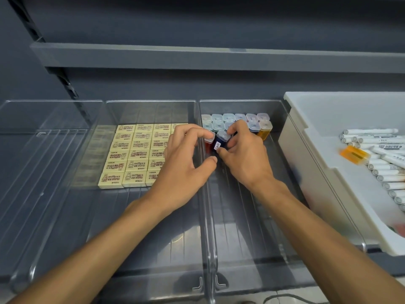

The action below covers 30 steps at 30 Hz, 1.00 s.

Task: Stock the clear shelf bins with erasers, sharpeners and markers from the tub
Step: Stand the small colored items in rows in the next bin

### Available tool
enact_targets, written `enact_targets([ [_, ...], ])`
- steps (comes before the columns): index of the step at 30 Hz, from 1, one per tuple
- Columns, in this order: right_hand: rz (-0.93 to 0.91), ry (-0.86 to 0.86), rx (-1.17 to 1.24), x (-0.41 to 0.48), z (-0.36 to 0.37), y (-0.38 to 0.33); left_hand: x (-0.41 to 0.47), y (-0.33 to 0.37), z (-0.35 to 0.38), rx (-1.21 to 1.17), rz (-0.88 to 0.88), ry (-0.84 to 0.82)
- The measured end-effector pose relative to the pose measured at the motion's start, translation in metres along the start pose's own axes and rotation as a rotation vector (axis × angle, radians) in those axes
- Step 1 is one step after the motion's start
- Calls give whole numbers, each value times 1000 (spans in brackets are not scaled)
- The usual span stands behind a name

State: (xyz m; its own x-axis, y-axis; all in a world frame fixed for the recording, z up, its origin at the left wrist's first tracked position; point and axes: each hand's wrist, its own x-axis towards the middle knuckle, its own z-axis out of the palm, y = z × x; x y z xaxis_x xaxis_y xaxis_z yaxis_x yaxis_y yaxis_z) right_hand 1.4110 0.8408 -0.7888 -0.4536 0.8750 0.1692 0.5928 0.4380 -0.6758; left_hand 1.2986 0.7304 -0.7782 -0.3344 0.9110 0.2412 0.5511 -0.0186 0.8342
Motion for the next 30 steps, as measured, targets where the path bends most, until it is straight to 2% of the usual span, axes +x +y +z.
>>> enact_targets([
  [10, -43, 85, -112, 1, -1, 1, 0, -1, -1, 6, 25, 10],
  [17, -80, -20, -186, 0, -7, 1, 0, -1, -1, 10, 33, 12],
  [23, -133, -22, -243, -2, -8, -3, 0, -1, -1, 10, 35, 8],
  [30, -58, 31, -128, 2, 0, -1, -8, -2, 0, 86, 48, 105],
])
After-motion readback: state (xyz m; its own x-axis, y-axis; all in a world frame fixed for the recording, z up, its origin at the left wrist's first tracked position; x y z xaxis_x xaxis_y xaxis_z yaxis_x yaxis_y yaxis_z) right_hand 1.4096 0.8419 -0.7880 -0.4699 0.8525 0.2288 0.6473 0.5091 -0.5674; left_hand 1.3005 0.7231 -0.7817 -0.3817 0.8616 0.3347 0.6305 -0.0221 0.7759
